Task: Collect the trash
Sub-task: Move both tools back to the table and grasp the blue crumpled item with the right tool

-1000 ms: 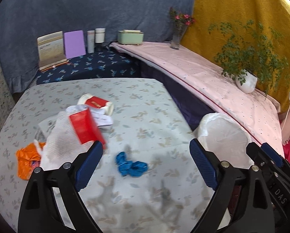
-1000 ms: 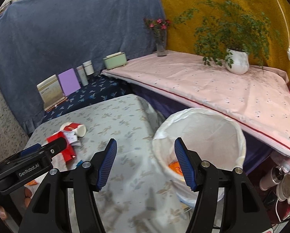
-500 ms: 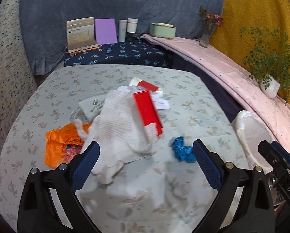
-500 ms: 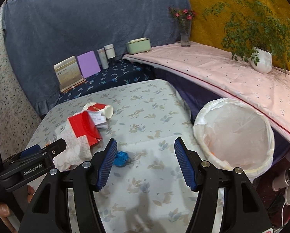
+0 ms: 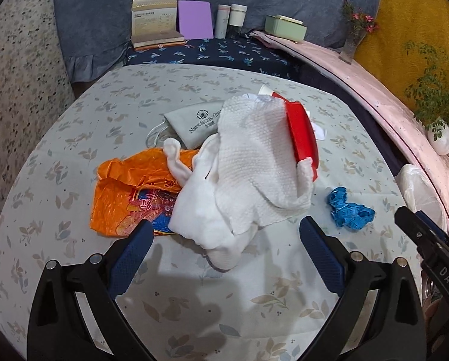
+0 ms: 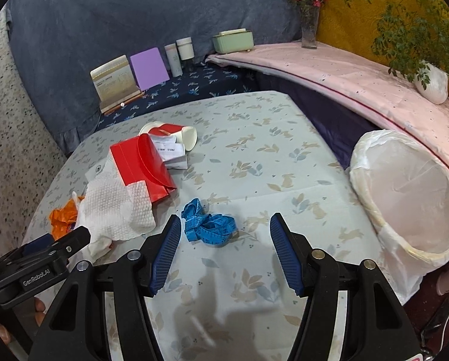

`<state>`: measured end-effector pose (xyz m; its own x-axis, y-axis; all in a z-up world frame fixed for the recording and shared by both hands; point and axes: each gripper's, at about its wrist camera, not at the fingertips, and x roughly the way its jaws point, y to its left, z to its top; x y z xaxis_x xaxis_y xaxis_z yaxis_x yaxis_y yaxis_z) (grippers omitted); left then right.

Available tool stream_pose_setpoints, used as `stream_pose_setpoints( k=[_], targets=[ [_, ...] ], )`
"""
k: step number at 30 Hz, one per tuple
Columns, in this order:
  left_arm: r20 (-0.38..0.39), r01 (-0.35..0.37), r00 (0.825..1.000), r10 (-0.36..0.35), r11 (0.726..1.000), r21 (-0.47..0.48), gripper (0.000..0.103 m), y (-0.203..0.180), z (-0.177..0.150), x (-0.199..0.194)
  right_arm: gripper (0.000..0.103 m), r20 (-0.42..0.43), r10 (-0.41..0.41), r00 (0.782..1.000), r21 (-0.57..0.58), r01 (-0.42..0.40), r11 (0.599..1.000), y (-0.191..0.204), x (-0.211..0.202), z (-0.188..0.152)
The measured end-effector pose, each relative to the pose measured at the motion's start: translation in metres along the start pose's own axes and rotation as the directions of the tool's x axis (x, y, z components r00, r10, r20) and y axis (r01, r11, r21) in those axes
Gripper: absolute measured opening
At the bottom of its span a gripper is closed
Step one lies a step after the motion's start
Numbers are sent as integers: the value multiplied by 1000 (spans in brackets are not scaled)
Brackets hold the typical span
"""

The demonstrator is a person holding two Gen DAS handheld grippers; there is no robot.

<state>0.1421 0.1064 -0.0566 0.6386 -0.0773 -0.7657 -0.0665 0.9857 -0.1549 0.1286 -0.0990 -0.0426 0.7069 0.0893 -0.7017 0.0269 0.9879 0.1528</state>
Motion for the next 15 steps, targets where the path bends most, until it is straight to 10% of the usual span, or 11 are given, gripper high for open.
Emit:
stream_pose_setpoints(
  k=[15],
  targets=[
    [-22,66,998,-64,992,111,88,-46,22,39,60,-77,13,997,-16,-14,1000,6,48,-4]
  ],
)
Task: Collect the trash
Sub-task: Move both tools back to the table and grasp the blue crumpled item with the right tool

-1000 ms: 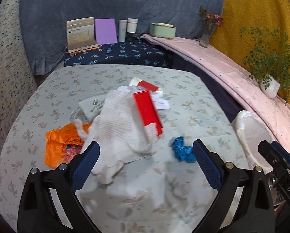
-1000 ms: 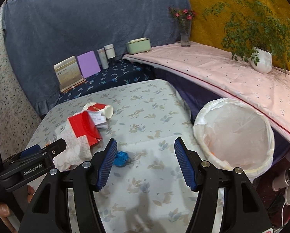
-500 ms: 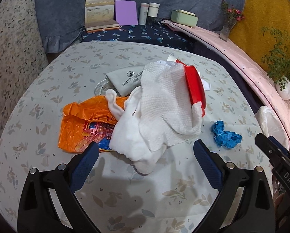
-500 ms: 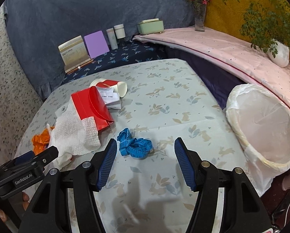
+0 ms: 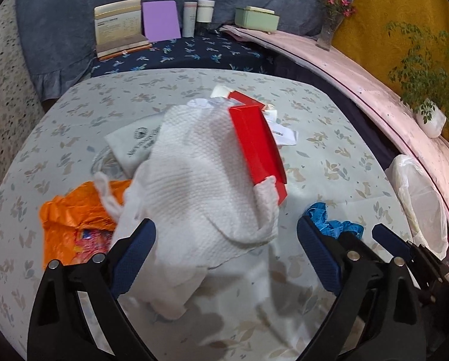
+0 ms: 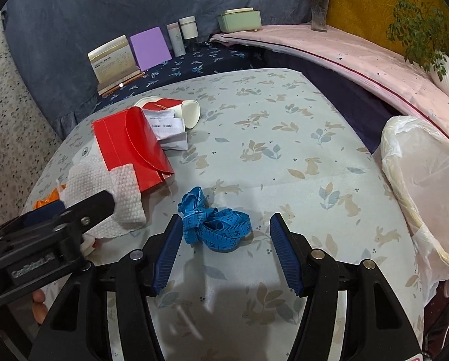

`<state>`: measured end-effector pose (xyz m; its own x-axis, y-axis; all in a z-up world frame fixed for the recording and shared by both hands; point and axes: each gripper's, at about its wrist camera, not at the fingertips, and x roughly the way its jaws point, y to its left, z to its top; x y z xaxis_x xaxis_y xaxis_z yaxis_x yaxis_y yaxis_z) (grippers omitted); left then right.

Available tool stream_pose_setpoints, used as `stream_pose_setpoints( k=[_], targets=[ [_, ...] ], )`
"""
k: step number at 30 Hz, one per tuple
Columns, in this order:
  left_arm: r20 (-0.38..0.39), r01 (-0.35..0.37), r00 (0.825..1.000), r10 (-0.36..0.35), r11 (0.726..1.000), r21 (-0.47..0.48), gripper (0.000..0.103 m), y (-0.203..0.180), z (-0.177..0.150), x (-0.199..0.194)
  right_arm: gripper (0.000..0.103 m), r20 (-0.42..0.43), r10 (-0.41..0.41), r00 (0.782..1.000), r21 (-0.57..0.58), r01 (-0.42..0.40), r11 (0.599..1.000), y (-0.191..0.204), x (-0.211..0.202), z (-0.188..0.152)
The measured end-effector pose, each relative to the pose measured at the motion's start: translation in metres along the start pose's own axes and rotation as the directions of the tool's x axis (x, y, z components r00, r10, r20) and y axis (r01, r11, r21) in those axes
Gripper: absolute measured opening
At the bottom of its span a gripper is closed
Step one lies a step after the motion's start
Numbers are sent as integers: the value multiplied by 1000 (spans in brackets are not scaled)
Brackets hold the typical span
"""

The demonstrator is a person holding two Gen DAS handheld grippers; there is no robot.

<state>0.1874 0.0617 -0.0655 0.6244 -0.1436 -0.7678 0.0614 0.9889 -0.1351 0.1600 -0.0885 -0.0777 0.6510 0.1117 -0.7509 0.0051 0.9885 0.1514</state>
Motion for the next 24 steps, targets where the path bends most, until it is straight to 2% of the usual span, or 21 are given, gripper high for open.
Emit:
stream_pose_setpoints(
  k=[2,4,8,10,13,18,24],
  targets=[
    [-19,8,1000,-7,1000,12,82,-5,1,8,60,-3,-5,1000,-6,5,1000,0,3,0],
    [-45,29,999,-28,1000,10,68,-7,1,17,60,-10,-7,1000,-14,6,1000,0,6,1],
    [-78,58,995,-57,998,2,48,-5,2,26,56,-22,2,1000,-15,-3,1000,0,15,1],
    [-94,77,993,-77,997,-6,29,-4,2,28,48,-31,13,999,-17,-13,1000,0,19,0],
    [-110,110,988,-112,994,-24,9,-1,1,28,37,-41,41,998,-19,-42,999,1,22,-2],
    [-83,113,990,-116,993,-42,6,2,1,14,22,-33,55,998,-39,-56,998,6,15,-1],
    [-18,123,992,-124,991,-51,5,4,4,-22,19,12,71,997,-33,-70,997,4,-9,4]
  ],
)
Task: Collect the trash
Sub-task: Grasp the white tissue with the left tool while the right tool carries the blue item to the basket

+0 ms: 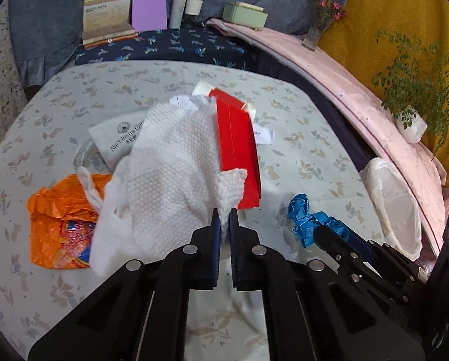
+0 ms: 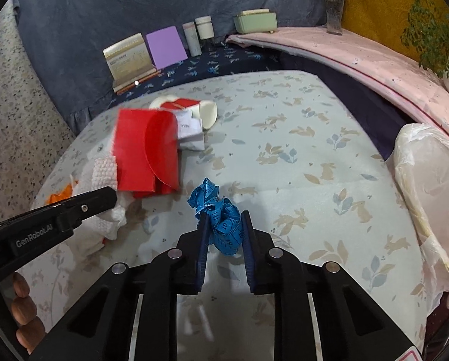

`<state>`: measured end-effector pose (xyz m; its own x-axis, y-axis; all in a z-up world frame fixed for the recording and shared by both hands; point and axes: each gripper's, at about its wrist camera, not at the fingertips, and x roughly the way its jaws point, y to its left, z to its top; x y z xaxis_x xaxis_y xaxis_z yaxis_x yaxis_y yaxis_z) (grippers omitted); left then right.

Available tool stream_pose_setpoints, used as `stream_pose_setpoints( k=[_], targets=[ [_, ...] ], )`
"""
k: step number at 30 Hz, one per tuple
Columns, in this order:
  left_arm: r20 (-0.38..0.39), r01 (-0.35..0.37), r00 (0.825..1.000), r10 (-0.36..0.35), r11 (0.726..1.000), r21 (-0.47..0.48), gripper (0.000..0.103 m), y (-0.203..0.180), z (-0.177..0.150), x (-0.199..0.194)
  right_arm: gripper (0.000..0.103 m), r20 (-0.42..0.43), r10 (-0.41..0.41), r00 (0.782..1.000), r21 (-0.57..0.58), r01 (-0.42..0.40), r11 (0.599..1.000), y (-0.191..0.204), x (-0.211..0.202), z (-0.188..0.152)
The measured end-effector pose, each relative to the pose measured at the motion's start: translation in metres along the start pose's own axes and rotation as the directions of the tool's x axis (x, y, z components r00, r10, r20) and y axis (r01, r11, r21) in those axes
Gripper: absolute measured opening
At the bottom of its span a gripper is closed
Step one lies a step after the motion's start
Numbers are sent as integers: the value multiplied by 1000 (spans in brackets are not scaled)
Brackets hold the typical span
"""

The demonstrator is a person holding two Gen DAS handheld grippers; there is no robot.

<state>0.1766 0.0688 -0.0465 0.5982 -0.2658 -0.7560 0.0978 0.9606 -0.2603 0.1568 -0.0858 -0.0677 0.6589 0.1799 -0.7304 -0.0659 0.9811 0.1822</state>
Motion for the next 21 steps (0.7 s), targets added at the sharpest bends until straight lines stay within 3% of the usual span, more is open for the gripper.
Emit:
stream_pose_setpoints(
  k=[10,21],
  targets=[
    [114,29,993,-34,999,41,5,-31,11,-60,19,151,-1,989,29,-3,1000,-13,-70,20],
    [147,127,977,-156,974,190,5,-123,30,-88,19,267,-78,961,95,55,994,-66,-131,35]
  ],
)
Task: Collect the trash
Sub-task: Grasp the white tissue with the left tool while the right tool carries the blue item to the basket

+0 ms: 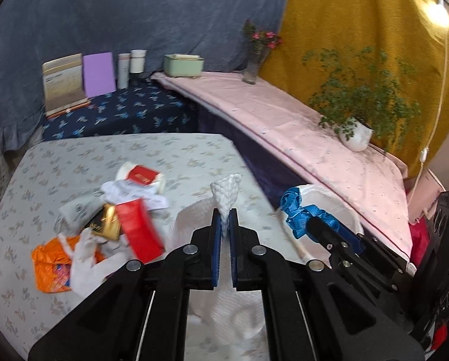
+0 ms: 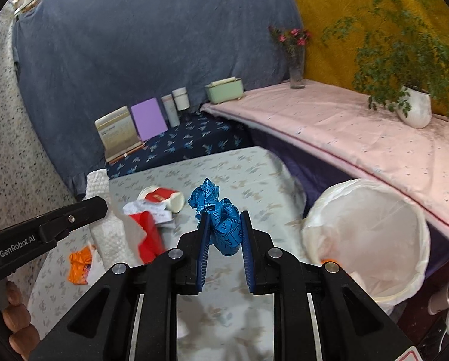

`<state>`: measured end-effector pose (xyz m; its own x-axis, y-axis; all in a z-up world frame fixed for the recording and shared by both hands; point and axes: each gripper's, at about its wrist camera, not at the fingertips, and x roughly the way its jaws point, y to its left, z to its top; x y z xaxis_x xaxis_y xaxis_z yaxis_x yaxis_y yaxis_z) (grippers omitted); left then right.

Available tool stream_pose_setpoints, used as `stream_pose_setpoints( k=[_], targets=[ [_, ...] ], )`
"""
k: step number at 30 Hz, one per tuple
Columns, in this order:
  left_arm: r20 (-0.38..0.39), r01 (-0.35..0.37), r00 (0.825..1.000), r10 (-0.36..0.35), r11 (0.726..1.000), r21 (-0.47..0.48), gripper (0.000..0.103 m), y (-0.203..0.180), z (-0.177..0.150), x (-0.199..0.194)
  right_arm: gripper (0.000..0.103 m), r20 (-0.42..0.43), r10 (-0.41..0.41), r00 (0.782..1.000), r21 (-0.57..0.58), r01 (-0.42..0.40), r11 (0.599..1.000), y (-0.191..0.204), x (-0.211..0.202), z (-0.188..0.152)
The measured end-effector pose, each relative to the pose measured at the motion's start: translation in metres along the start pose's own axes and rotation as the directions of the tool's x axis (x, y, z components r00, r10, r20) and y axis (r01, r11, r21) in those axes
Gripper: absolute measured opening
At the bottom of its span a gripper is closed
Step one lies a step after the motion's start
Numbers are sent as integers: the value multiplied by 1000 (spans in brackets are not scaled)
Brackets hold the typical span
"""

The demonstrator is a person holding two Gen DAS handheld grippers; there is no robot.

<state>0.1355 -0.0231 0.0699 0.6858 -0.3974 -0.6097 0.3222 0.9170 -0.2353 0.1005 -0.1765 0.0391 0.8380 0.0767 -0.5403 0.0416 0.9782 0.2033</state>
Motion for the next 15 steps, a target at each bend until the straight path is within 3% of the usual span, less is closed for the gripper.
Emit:
stream_pose_setpoints(
  k=[8,15],
  targets=[
    [-18,93,996,-92,993,69,5,-65,16,23,19,43,-101,994,53,99,994,-63,-23,8],
    [-30,160,987,-158,979,123,5,-121,27,51,19,27,-183,983,99,180,979,-120,-27,6]
  ],
)
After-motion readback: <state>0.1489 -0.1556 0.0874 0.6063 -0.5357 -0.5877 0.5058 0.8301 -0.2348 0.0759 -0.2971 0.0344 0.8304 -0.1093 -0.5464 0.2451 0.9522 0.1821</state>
